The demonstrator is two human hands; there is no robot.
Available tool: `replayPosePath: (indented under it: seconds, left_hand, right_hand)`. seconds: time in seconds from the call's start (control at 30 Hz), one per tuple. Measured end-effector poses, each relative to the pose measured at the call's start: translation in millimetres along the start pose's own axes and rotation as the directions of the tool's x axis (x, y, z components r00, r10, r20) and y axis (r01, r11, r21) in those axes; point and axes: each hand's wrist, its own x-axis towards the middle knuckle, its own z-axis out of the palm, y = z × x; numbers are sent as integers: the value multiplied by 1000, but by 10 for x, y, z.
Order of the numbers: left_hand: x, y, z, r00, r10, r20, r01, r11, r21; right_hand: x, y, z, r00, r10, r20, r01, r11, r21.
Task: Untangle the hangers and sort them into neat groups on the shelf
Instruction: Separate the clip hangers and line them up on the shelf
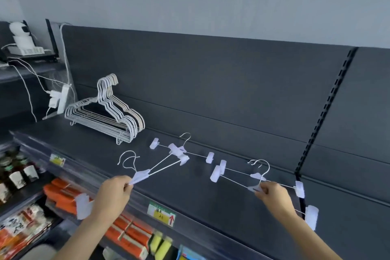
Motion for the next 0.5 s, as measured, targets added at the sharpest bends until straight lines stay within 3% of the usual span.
replayPosePath:
  seconds: [0.27,0.43,0.5]
  left_hand:
    - [619,208,394,977,212,29,-209,974,-93]
    - [925,405,601,942,327,72,-318,941,-114]
    - [1003,396,657,929,361,80,-350,928,-127]
  right_hand:
    - [410,255,53,991,-85,101,112,950,-292]
    - [440,440,260,992,-68,-110,35,960,-278]
    - [476,296,233,981,-23,-194,-13,983,-184]
